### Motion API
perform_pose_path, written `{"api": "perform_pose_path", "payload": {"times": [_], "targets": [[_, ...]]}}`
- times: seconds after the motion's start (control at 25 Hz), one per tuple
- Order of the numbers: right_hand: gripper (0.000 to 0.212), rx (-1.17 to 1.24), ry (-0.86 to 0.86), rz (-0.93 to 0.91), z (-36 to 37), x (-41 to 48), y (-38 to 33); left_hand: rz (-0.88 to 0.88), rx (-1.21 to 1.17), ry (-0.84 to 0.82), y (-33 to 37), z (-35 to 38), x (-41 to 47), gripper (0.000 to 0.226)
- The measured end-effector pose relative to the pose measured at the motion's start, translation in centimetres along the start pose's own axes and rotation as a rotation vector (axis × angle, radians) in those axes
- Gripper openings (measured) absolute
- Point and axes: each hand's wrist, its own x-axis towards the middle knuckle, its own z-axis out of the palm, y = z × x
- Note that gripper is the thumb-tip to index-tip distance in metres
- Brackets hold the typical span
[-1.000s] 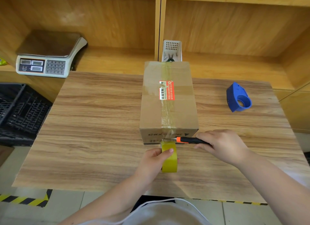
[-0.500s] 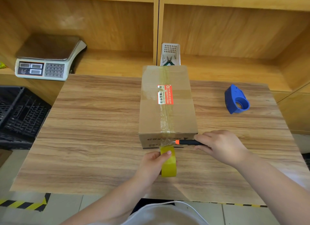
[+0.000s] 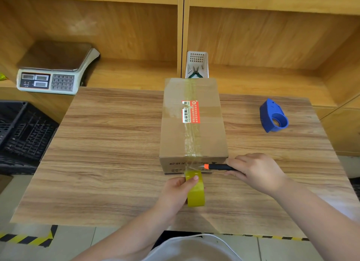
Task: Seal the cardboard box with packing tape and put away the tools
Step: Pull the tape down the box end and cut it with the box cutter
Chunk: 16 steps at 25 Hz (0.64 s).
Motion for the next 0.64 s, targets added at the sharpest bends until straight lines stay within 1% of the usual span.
{"api": "perform_pose_path", "payload": {"times": [0.04,0.16,0.2,0.28,0.36,0.48,0.52,0.64], "targets": [[0.044,-0.009,-0.002,-0.002,0.08,0.15,-0.14,-0.001,-0.025,-0.003,0.14,-0.05,-0.12,0.062],[0.039,-0.011,-0.02,0.001,0.27,0.25,-0.29,-0.016,-0.053,-0.012,0.26,-0.34,-0.08,0.041],[0.04,-0.003,-0.029,0.002,0.25,0.17,-0.23,-0.004,-0.048,-0.025,0.36,-0.38,-0.17,0.041],[0.041,0.001,-0.035,0.002,0.25,0.07,-0.23,-0.003,-0.026,-0.024,0.09,-0.32,0.04,0.049],[0.038,-0.005,-0.04,-0.004,0.34,0.28,-0.51,-0.014,-0.06,-0.009,0.17,-0.47,-0.03,0.045],[0.034,-0.022,-0.061,-0.022,0.41,0.81,-0.91,-0.031,-0.049,-0.026,0.37,-0.48,-0.2,0.039],[0.034,-0.028,-0.069,-0.028,0.41,0.89,-0.94,-0.026,-0.053,-0.033,0.51,-0.39,-0.4,0.043],[0.038,-0.017,-0.079,-0.016,0.37,0.84,-0.83,-0.014,-0.047,-0.006,0.34,-0.44,-0.48,0.067]]}}
